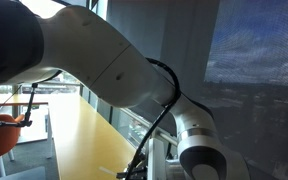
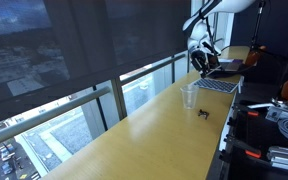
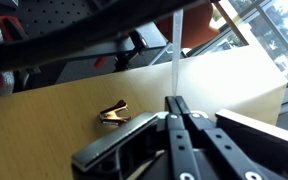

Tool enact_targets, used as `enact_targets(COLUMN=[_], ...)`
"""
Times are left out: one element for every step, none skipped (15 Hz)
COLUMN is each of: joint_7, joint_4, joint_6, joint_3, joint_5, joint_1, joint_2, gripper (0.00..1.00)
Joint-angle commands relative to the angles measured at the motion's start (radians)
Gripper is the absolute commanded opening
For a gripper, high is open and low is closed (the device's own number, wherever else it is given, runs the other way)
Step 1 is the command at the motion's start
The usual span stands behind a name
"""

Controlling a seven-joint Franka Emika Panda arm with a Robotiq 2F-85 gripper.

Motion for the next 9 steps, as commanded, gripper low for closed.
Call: enact_targets(joint_7=[0.031, 0.032, 0.033, 0.033, 0.032, 0.032, 0.032, 0.033, 0.034], joint_4=[0.077, 0.082, 0.081, 0.08, 0.082, 0.083, 0.084, 0.085, 0.088], joint_6=[-0.064, -0.076, -0.077, -0.087, -0.099, -0.103, -0.108, -0.11, -0.113], joint_3=[0.01, 0.011, 0.01, 0.011, 0.012, 0.012, 0.012, 0.012, 0.012], joint_5=[0.039, 0.045, 0.05, 0.055, 0.059, 0.061, 0.065, 0.069, 0.071], joint_1=[-0.033, -0.038, -0.039, -0.04, -0.042, -0.04, -0.039, -0.038, -0.038], joint_2=[0.044, 0.051, 0.054, 0.058, 0.063, 0.067, 0.07, 0.073, 0.076], gripper=[0.02, 0.0, 0.0, 0.0, 0.0, 0.0, 0.0, 0.0, 0.0])
